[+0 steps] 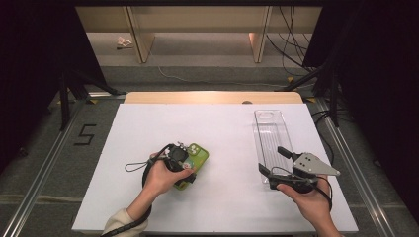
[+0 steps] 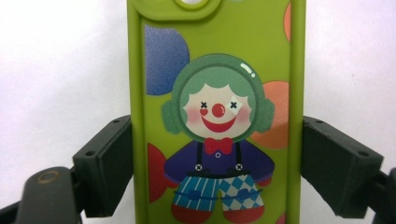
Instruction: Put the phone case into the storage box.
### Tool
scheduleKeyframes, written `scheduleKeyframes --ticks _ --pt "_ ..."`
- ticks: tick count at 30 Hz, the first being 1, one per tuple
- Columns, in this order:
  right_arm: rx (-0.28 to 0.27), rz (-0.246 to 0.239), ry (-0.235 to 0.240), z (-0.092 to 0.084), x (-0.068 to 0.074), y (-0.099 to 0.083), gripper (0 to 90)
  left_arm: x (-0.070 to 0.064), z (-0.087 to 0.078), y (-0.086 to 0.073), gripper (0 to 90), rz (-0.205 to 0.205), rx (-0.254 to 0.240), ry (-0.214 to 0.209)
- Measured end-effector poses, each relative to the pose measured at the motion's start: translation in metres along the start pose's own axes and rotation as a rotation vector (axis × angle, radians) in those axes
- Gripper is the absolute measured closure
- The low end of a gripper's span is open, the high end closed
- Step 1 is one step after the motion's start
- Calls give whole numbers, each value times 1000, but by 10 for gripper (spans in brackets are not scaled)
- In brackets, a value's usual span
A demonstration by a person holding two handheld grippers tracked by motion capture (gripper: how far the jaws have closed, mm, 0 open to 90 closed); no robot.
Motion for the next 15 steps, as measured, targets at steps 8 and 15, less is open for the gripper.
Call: scheduleKeyframes --ticks 8,15 --pt "-1 1 0 1 -1 0 153 5 -10 -4 165 2 -92 -10" --pt "-1 3 -3 0 -2 -1 153 7 -14 -6 165 -9 -178 -27"
Point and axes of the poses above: each handheld gripper's, and its own axes: z roughly forward along the jaws, y roughly out of its top, x roughly to its left, the point moved 1 cm from there along z, roughly forward along the jaws, and after that the axes turned 12 degrees about -z, right-handed, at the moved point
